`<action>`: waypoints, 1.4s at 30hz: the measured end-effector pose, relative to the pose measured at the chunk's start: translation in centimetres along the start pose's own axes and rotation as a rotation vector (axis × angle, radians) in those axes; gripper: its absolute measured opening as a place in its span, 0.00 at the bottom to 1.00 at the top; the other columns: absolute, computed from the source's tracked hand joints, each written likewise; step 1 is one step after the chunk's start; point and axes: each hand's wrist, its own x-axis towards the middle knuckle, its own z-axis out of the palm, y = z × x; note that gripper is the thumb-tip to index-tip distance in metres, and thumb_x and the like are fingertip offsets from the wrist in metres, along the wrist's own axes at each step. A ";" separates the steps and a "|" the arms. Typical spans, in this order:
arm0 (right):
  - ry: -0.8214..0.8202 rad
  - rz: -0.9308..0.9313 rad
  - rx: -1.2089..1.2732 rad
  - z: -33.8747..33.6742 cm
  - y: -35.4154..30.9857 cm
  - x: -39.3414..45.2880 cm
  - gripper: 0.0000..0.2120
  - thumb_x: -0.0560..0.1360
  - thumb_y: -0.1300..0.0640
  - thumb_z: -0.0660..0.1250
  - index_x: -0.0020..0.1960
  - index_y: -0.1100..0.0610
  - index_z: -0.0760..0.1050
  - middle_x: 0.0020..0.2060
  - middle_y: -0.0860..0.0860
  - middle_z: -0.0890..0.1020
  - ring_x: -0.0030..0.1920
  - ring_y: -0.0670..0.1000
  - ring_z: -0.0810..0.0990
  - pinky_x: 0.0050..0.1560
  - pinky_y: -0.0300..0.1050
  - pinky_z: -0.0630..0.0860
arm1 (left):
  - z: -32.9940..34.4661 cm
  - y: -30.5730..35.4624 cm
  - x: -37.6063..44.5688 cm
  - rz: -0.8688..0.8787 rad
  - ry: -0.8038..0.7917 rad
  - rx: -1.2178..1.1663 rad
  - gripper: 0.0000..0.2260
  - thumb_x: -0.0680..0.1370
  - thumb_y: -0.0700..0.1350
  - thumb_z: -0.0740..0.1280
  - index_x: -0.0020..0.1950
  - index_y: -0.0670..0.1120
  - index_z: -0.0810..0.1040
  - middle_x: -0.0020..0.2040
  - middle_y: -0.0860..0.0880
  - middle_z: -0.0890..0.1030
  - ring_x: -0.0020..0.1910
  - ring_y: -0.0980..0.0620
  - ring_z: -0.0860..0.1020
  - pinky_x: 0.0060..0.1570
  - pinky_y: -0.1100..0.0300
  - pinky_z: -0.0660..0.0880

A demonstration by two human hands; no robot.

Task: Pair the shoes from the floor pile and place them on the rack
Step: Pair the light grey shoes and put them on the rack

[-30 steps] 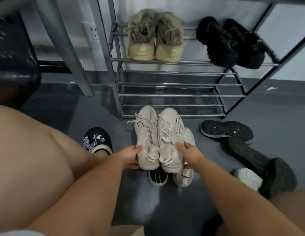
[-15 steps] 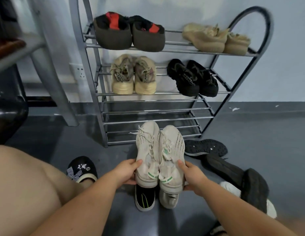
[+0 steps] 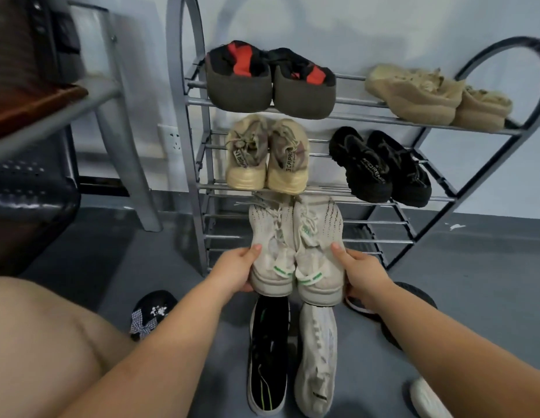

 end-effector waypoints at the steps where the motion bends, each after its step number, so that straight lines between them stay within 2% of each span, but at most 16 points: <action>1: -0.003 -0.010 -0.001 0.4 -0.5 0.6 0.14 0.77 0.47 0.64 0.55 0.56 0.78 0.37 0.53 0.81 0.30 0.50 0.75 0.26 0.38 0.71 | -0.3 0.3 0.5 -0.001 0.014 -0.010 0.15 0.80 0.52 0.60 0.56 0.43 0.77 0.48 0.43 0.80 0.38 0.50 0.78 0.32 0.60 0.76; 3: -0.001 -0.025 -0.028 1.4 -1.0 2.0 0.14 0.77 0.45 0.64 0.53 0.55 0.77 0.37 0.54 0.81 0.32 0.52 0.75 0.31 0.40 0.72 | -1.0 0.5 1.6 -0.024 0.030 -0.046 0.13 0.81 0.51 0.59 0.54 0.44 0.76 0.47 0.44 0.80 0.39 0.50 0.78 0.36 0.56 0.79; 5: -0.003 -0.024 -0.020 2.8 -1.0 3.4 0.18 0.76 0.43 0.63 0.57 0.56 0.78 0.43 0.60 0.83 0.38 0.55 0.77 0.38 0.45 0.73 | -1.7 0.7 2.8 -0.050 0.042 -0.075 0.13 0.81 0.49 0.59 0.58 0.42 0.77 0.49 0.44 0.80 0.45 0.47 0.78 0.47 0.50 0.79; 7: -0.019 0.015 -0.015 4.4 -0.9 5.1 0.21 0.77 0.42 0.62 0.61 0.55 0.77 0.45 0.63 0.82 0.40 0.55 0.76 0.41 0.48 0.72 | -2.3 0.8 4.1 -0.050 0.064 -0.076 0.14 0.81 0.46 0.58 0.63 0.42 0.75 0.52 0.43 0.80 0.47 0.47 0.78 0.45 0.55 0.75; 9: -0.043 0.051 -0.018 5.8 -1.0 6.8 0.19 0.78 0.43 0.60 0.59 0.55 0.77 0.42 0.59 0.79 0.35 0.54 0.73 0.39 0.46 0.70 | -2.8 0.9 5.5 -0.037 0.091 -0.059 0.17 0.81 0.46 0.57 0.67 0.42 0.72 0.59 0.42 0.79 0.55 0.44 0.78 0.46 0.59 0.72; 11: -0.053 0.053 -0.039 6.7 -1.2 8.5 0.19 0.79 0.42 0.58 0.54 0.56 0.78 0.41 0.57 0.79 0.35 0.54 0.74 0.39 0.46 0.73 | -3.0 1.0 6.5 -0.019 0.112 -0.036 0.19 0.81 0.50 0.57 0.70 0.45 0.70 0.65 0.45 0.76 0.63 0.44 0.75 0.61 0.54 0.71; 13: -0.030 0.010 -0.095 7.4 -1.6 10.0 0.20 0.78 0.42 0.59 0.52 0.56 0.79 0.41 0.57 0.80 0.37 0.56 0.76 0.44 0.52 0.76 | -3.1 1.2 7.2 0.005 0.146 -0.008 0.20 0.81 0.52 0.56 0.72 0.47 0.69 0.67 0.48 0.75 0.66 0.47 0.73 0.68 0.50 0.67; 16: 0.023 -0.039 -0.117 8.1 -2.2 11.8 0.18 0.77 0.43 0.62 0.50 0.56 0.80 0.40 0.54 0.80 0.39 0.54 0.77 0.45 0.47 0.76 | -3.2 1.7 8.1 0.074 0.204 0.032 0.18 0.82 0.50 0.57 0.69 0.45 0.71 0.65 0.48 0.76 0.63 0.50 0.74 0.65 0.56 0.68; 19: 0.079 -0.066 -0.133 8.5 -2.5 12.9 0.17 0.76 0.45 0.65 0.37 0.56 0.78 0.34 0.52 0.79 0.36 0.50 0.76 0.37 0.41 0.71 | -3.4 2.5 9.6 0.091 0.222 0.021 0.18 0.81 0.50 0.58 0.70 0.45 0.71 0.65 0.47 0.76 0.62 0.50 0.74 0.64 0.57 0.69; 22: 0.067 -0.101 -0.142 9.1 -2.0 14.2 0.18 0.74 0.44 0.67 0.53 0.57 0.82 0.44 0.54 0.84 0.47 0.54 0.82 0.50 0.47 0.78 | -3.2 3.0 11.1 0.089 0.237 0.029 0.21 0.81 0.52 0.58 0.73 0.47 0.67 0.69 0.50 0.72 0.68 0.50 0.70 0.63 0.62 0.64; 24: 0.077 -0.109 -0.171 9.5 -1.6 14.8 0.21 0.74 0.43 0.67 0.58 0.56 0.81 0.49 0.56 0.85 0.51 0.56 0.83 0.56 0.54 0.79 | -2.9 3.0 12.1 0.087 0.267 0.049 0.19 0.82 0.50 0.57 0.72 0.47 0.68 0.69 0.49 0.72 0.66 0.49 0.71 0.59 0.62 0.64; 27: 0.109 -0.086 -0.224 9.7 -0.9 15.8 0.20 0.75 0.43 0.65 0.59 0.56 0.80 0.49 0.57 0.84 0.50 0.58 0.82 0.56 0.55 0.78 | -2.4 2.5 13.0 0.065 0.312 0.128 0.18 0.82 0.50 0.54 0.71 0.49 0.70 0.67 0.47 0.74 0.58 0.48 0.73 0.57 0.59 0.66; 30: 0.131 -0.079 -0.274 9.8 -0.5 16.2 0.20 0.77 0.44 0.63 0.61 0.56 0.79 0.51 0.56 0.83 0.53 0.57 0.81 0.55 0.46 0.76 | -2.2 1.3 13.9 0.039 0.360 0.232 0.19 0.82 0.50 0.52 0.73 0.53 0.66 0.69 0.45 0.72 0.67 0.43 0.70 0.67 0.52 0.66; 35: 0.070 -0.059 -0.326 9.9 -0.8 16.2 0.21 0.80 0.45 0.57 0.61 0.59 0.77 0.48 0.56 0.80 0.50 0.56 0.77 0.50 0.43 0.69 | -2.0 0.3 14.2 -0.010 0.398 0.329 0.21 0.82 0.47 0.50 0.76 0.53 0.60 0.72 0.43 0.68 0.71 0.42 0.65 0.69 0.49 0.64; 39: -0.069 -0.082 -0.580 9.6 -1.5 15.4 0.27 0.81 0.42 0.47 0.73 0.56 0.65 0.68 0.58 0.72 0.68 0.60 0.69 0.69 0.50 0.64 | -0.8 0.4 12.3 0.013 0.394 0.327 0.23 0.83 0.49 0.49 0.78 0.48 0.53 0.76 0.42 0.60 0.75 0.42 0.56 0.72 0.49 0.56; 42: -0.075 -0.186 -0.688 8.7 -1.3 13.5 0.32 0.80 0.41 0.52 0.77 0.56 0.53 0.72 0.58 0.66 0.73 0.59 0.62 0.72 0.51 0.59 | 0.2 0.2 10.0 0.144 0.428 0.560 0.25 0.83 0.49 0.50 0.78 0.41 0.49 0.78 0.44 0.52 0.77 0.44 0.48 0.75 0.51 0.47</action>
